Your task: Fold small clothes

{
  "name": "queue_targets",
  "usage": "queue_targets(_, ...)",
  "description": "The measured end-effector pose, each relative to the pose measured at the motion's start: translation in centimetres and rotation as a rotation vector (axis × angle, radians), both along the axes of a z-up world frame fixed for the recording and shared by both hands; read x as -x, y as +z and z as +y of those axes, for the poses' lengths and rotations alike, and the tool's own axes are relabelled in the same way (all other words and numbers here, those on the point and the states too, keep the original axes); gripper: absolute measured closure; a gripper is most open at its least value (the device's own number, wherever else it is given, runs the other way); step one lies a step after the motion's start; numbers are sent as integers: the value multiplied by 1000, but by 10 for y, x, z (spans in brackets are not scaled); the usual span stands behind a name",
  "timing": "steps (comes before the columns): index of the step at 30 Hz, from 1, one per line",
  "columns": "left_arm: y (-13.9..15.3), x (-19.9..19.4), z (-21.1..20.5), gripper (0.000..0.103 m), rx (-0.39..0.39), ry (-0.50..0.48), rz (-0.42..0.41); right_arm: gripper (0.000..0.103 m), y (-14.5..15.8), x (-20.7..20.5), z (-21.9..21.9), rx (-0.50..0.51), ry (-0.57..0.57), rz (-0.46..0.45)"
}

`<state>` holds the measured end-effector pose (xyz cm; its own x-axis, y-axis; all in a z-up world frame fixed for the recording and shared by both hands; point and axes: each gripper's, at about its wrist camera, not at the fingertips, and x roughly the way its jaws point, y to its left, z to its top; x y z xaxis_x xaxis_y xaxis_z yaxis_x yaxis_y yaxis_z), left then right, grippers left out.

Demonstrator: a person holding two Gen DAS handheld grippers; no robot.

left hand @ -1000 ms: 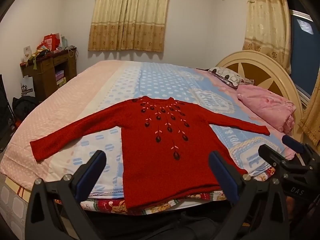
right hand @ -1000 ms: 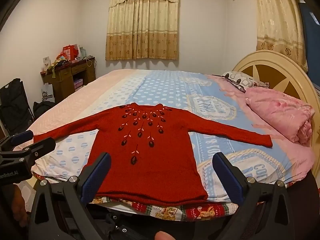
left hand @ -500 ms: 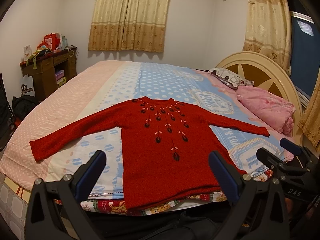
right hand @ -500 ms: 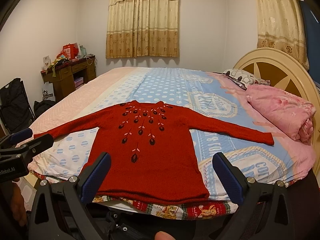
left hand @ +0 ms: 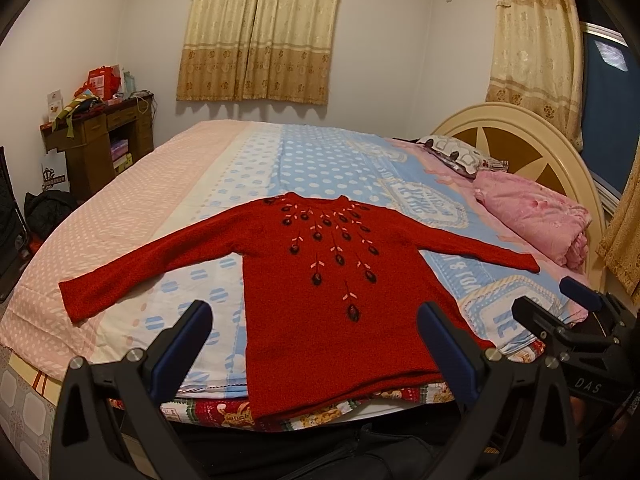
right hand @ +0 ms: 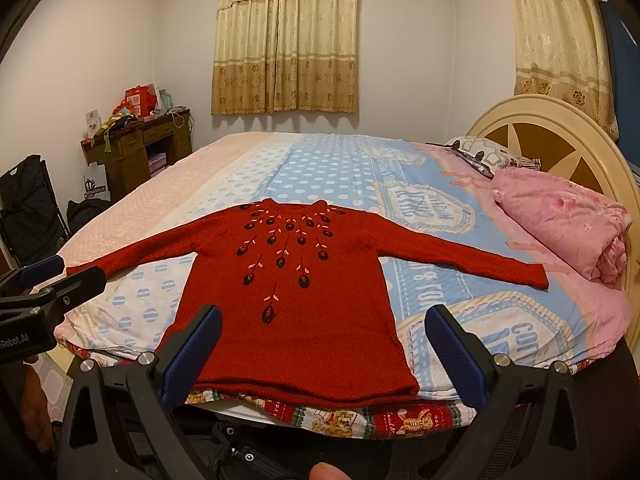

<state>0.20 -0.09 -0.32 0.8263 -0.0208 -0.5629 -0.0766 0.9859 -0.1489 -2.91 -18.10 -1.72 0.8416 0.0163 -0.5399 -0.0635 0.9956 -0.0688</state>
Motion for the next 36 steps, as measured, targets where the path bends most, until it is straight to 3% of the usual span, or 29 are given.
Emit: queue_targets(36,-5,-1,6,0,2,1,9,1,-9,-7,0,-7,9,41)
